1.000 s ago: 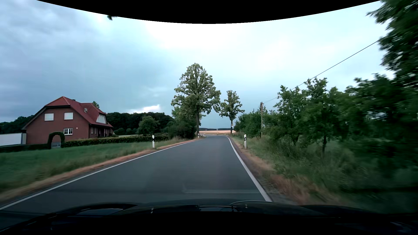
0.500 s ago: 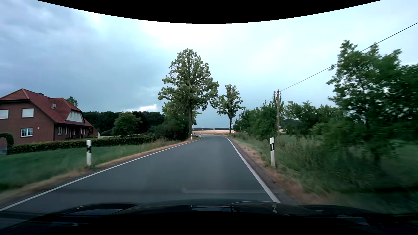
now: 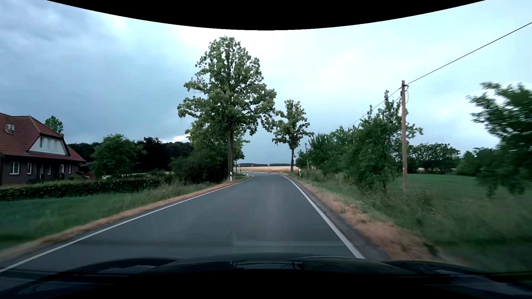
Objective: Follow the waypoints while adhering to traffic rules and regulations
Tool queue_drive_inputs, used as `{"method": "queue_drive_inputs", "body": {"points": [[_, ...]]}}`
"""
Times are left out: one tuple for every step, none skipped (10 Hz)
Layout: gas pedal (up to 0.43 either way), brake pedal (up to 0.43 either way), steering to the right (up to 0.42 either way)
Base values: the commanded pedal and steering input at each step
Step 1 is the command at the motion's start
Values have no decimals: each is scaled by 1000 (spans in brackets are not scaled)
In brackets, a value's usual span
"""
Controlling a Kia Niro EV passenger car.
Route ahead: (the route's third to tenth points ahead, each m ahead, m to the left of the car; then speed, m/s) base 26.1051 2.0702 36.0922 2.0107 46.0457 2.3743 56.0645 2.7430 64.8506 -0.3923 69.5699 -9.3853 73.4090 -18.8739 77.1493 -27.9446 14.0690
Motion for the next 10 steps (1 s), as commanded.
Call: {"method": "queue_drive_inputs", "body": {"points": [[0, 0, 13], [0, 0, 13], [0, 0, 12], [0, 0, 13], [8, 0, 12], [8, 0, 12], [20, 0, 11], [20, 0, 9], [20, 0, 7], [20, 0, 4]]}}
